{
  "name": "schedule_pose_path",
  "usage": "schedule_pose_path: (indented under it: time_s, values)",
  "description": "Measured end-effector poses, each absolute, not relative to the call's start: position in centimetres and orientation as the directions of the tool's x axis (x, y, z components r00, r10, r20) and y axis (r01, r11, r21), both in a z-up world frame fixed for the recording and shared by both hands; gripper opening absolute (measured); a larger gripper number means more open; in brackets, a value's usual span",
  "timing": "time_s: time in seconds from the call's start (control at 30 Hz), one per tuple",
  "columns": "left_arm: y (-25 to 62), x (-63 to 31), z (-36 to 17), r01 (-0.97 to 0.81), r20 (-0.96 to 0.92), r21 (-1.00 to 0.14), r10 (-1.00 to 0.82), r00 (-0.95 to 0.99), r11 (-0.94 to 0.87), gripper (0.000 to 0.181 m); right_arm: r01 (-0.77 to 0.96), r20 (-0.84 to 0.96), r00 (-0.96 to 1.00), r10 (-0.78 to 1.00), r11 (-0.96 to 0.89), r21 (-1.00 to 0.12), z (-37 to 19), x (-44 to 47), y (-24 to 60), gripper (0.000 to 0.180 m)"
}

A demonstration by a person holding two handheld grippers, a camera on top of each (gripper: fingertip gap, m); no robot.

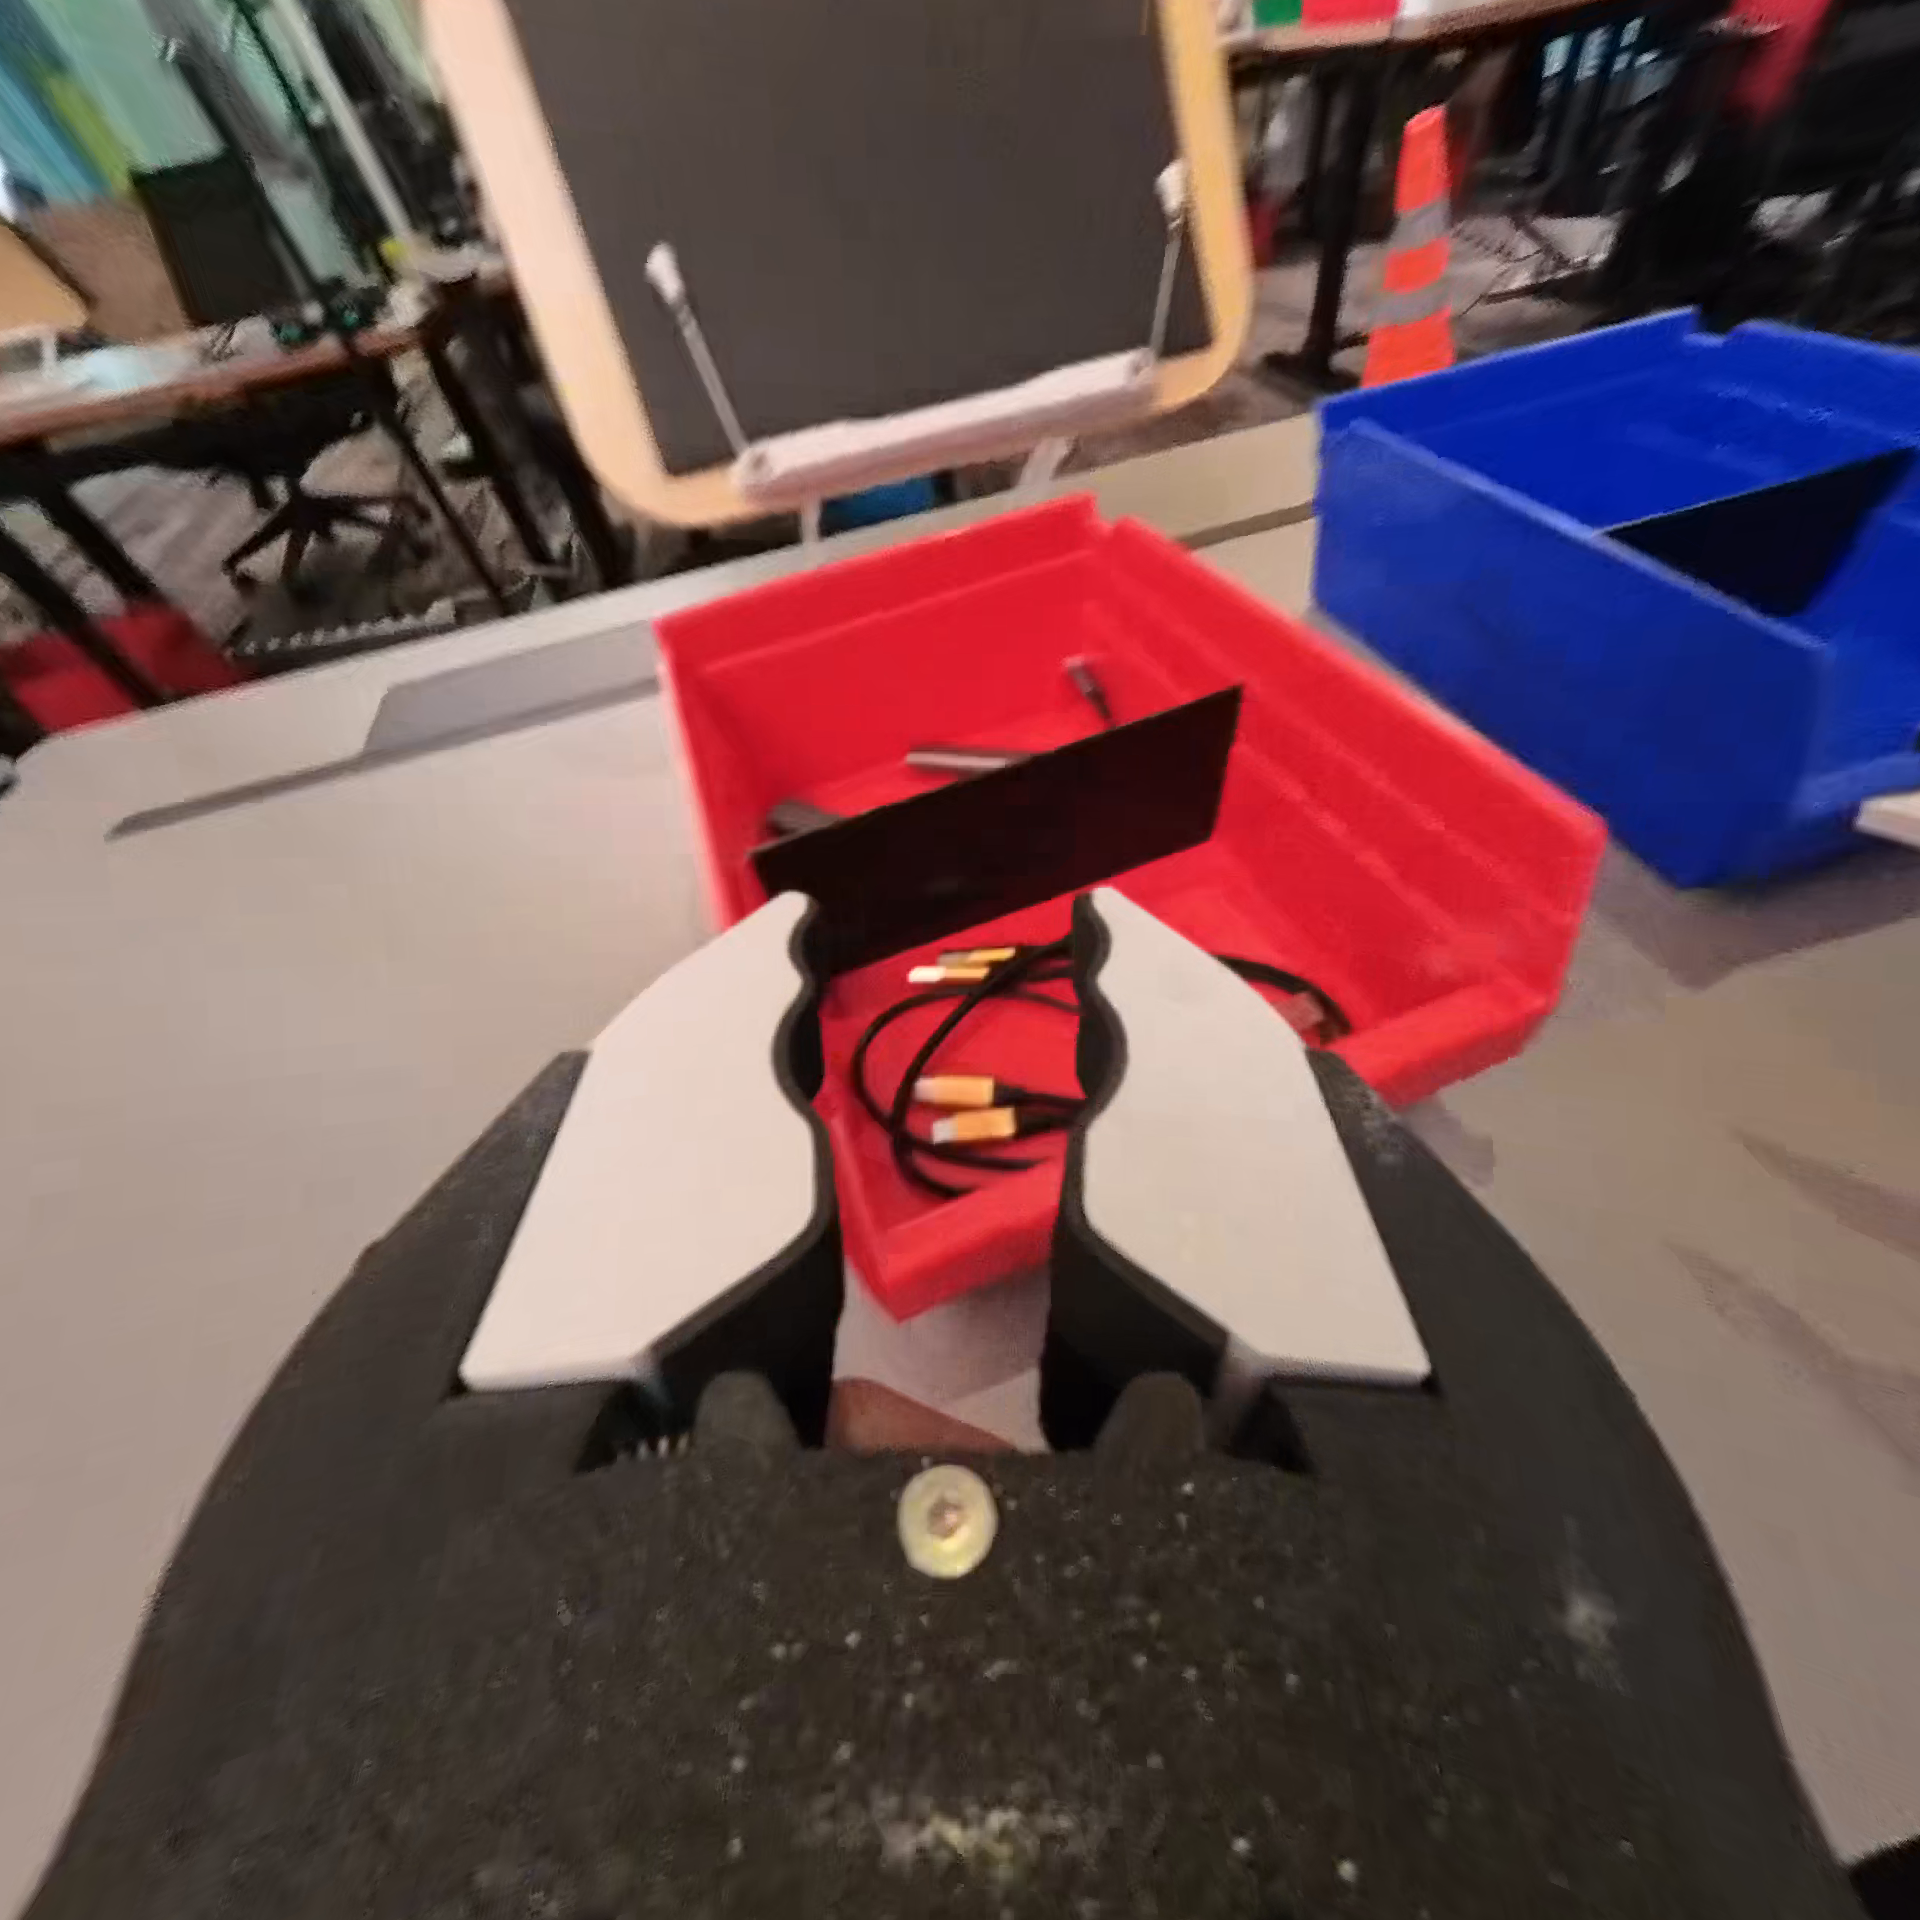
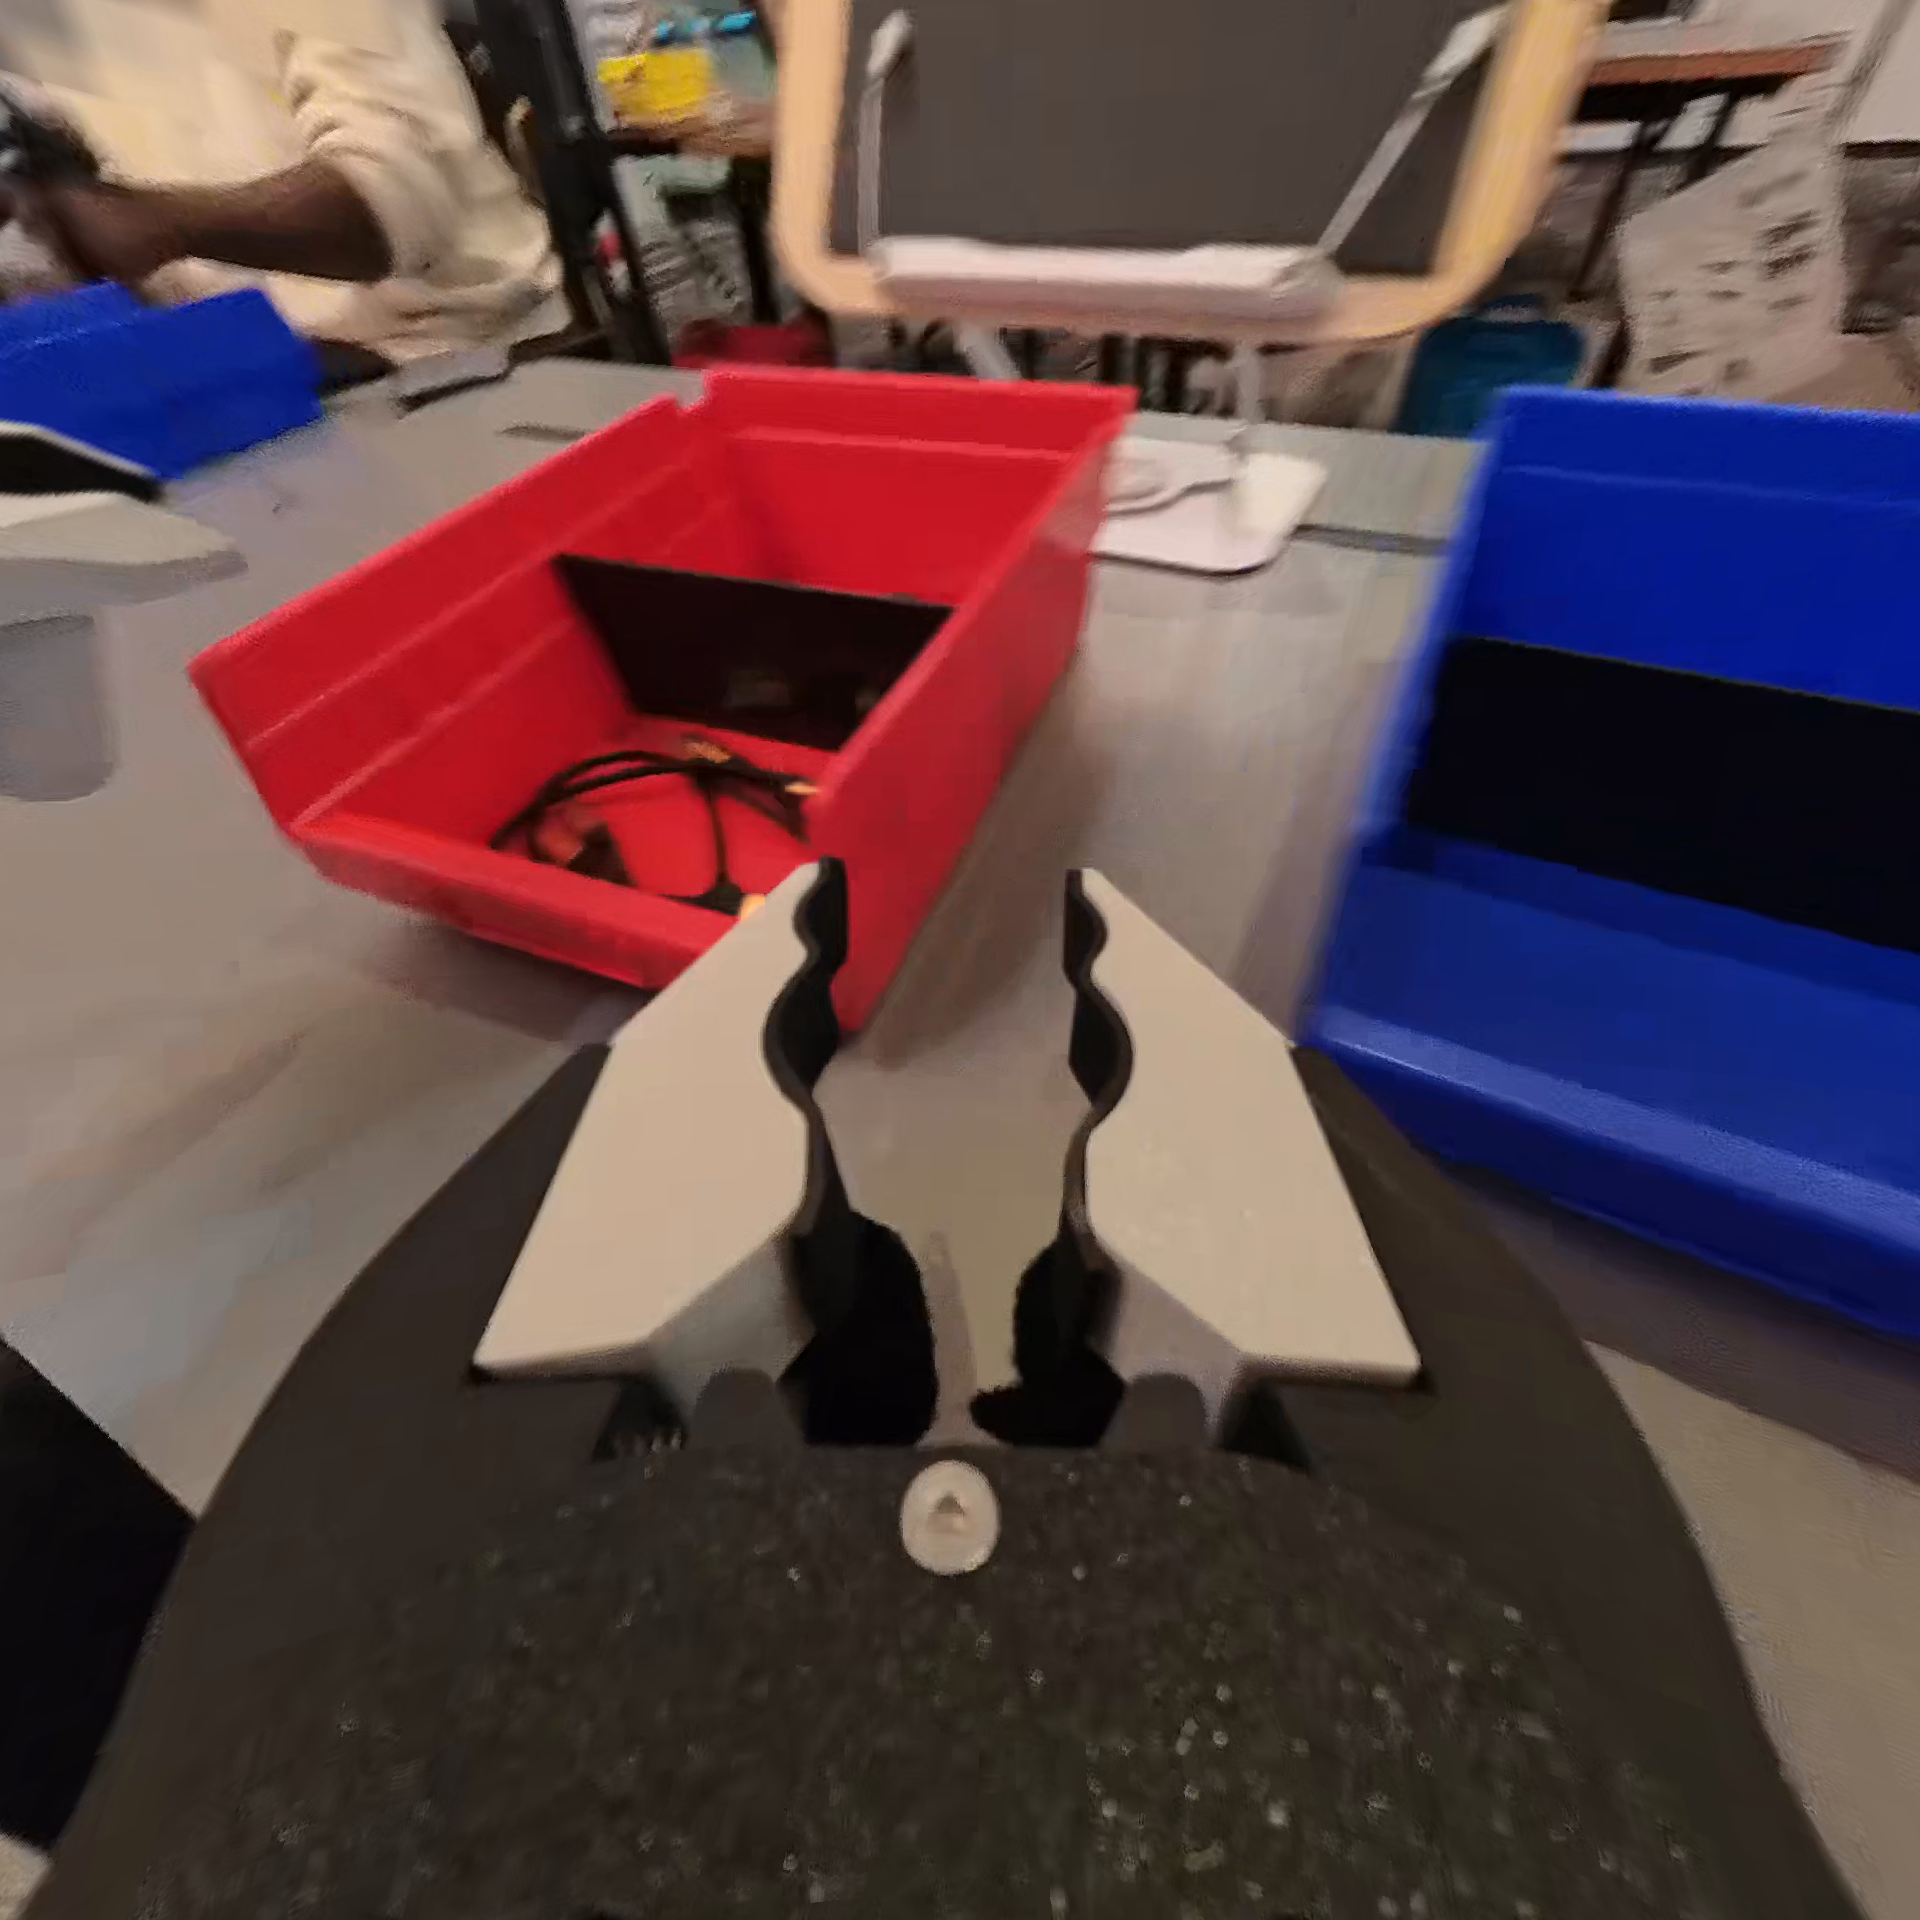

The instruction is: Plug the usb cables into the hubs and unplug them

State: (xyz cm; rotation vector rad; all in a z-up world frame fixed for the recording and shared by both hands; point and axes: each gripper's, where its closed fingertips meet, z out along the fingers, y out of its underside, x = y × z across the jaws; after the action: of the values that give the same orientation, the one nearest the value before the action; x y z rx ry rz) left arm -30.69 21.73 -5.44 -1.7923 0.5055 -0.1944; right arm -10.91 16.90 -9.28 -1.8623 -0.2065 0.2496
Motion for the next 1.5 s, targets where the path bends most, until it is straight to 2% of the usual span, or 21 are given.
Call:
schedule_pose_path:
  time_s: [0.07,0.2,0.23,0.3,0.37,0.43,0.53,0.77,1.0,1.23,1.33,1.5]
  values:
    - [23.0,-33.2,-7.5,-0.189,-0.073,-0.943,-0.383,0.921,-0.274,0.048,0.053,-0.044,0.958,0.282,-0.326,-0.944,-11.0,-13.8,18.7,0.041]
    - [24.7,-34.3,-10.7,-0.221,-0.099,-0.926,-0.369,0.924,-0.306,0.047,0.013,-0.050,0.984,0.173,-0.345,-0.939,-12.2,-14.9,22.1,0.041]
    - [25.1,-34.2,-11.8,-0.219,-0.081,-0.917,-0.380,0.921,-0.334,0.043,0.012,-0.039,0.988,0.149,-0.327,-0.945,-12.1,-14.9,22.7,0.035]
    - [25.3,-33.4,-13.5,-0.172,0.018,-0.900,-0.431,0.902,-0.399,0.023,-0.005,-0.030,0.997,0.071,-0.331,-0.944,-12.4,-14.7,23.6,0.009]
    - [25.9,-33.6,-13.8,-0.152,0.048,-0.896,-0.430,0.901,-0.418,0.012,-0.001,-0.001,1.000,-0.001,-0.330,-0.944,-12.3,-14.6,24.0,0.005]
    - [26.3,-34.3,-13.8,-0.234,-0.046,-0.885,-0.425,0.904,-0.403,0.007,-0.017,-0.006,0.999,-0.036,-0.344,-0.939,-12.3,-15.3,24.2,0.005]
    - [26.7,-36.0,-13.8,-0.202,-0.024,-0.884,-0.390,0.921,-0.422,0.005,-0.076,-0.061,0.997,-0.056,-0.328,-0.941,-11.7,-17.1,24.5,0.005]
    - [28.0,-42.6,-12.7,-0.126,0.007,-0.894,-0.294,0.956,-0.430,0.004,-0.043,-0.047,0.999,0.006,-0.300,-0.953,-9.9,-23.9,27.6,0.005]
    - [30.0,-50.9,-11.0,-0.143,-0.075,-0.921,-0.194,0.978,-0.363,0.004,-0.006,-0.032,0.995,0.098,-0.260,-0.966,-9.0,-32.0,30.3,0.006]
    - [31.5,-57.0,-12.6,-0.130,-0.053,-0.902,-0.193,0.980,-0.412,0.003,0.038,-0.036,0.977,0.208,-0.341,-0.939,-12.5,-38.5,31.3,0.011]
    - [32.0,-58.0,-13.4,-0.054,0.047,-0.898,-0.215,0.975,-0.438,0.004,-0.018,-0.105,0.963,0.249,-0.329,-0.944,-12.2,-39.7,31.2,0.016]
    - [32.3,-58.9,-13.4,-0.055,0.027,-0.897,-0.179,0.984,-0.439,0.003,0.048,-0.092,0.916,0.390,-0.334,-0.941,-11.7,-40.4,29.5,0.022]
